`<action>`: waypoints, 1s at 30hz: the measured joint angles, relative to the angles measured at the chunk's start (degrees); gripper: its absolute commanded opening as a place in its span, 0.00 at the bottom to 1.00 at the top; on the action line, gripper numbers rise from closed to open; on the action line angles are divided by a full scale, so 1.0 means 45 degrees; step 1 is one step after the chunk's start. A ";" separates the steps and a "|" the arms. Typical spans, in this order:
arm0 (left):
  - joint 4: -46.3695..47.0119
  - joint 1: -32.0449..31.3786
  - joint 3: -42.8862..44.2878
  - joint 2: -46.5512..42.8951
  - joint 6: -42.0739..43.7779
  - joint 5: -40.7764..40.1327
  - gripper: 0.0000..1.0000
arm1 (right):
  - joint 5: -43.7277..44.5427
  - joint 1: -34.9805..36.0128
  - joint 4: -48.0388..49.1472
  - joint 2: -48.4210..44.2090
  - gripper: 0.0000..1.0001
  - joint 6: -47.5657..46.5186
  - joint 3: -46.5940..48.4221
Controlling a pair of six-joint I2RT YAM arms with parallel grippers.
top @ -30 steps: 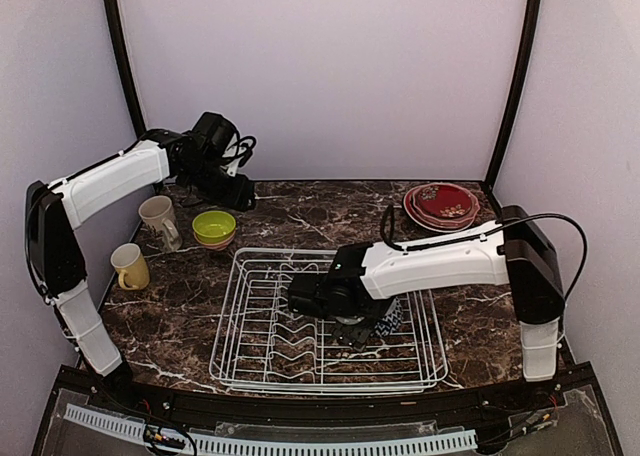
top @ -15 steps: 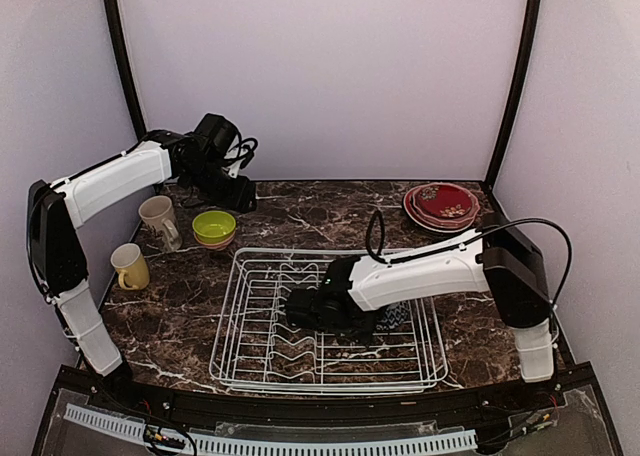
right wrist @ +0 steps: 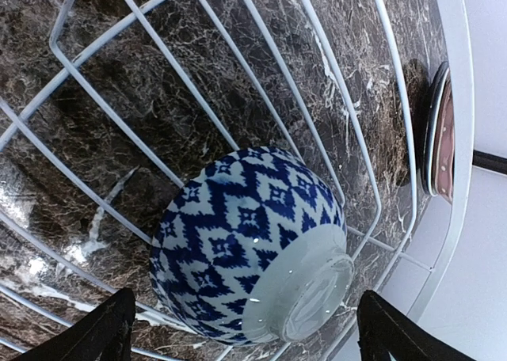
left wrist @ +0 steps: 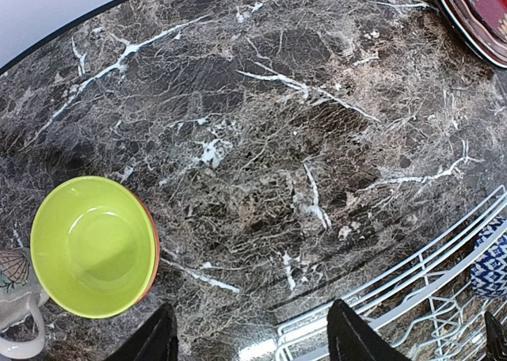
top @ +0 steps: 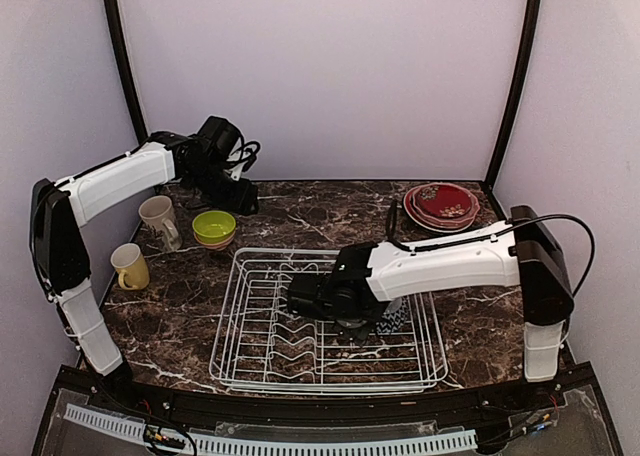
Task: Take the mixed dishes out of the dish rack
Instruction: Move the bowl to the dish rack, then grab the bowl from the dish rack.
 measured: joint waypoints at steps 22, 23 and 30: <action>0.0000 -0.0015 0.0000 0.0019 0.0000 0.0019 0.64 | 0.0583 -0.0306 -0.0049 0.1331 0.99 0.0729 0.0238; 0.0000 -0.0015 0.0005 0.0019 0.0000 0.0019 0.64 | 0.0690 -0.0306 -0.0102 0.1418 0.99 0.0772 0.0277; 0.0000 -0.0015 0.0000 0.0019 -0.0005 0.0005 0.71 | 0.1059 -0.0243 -0.0442 0.1511 0.81 0.0986 0.0321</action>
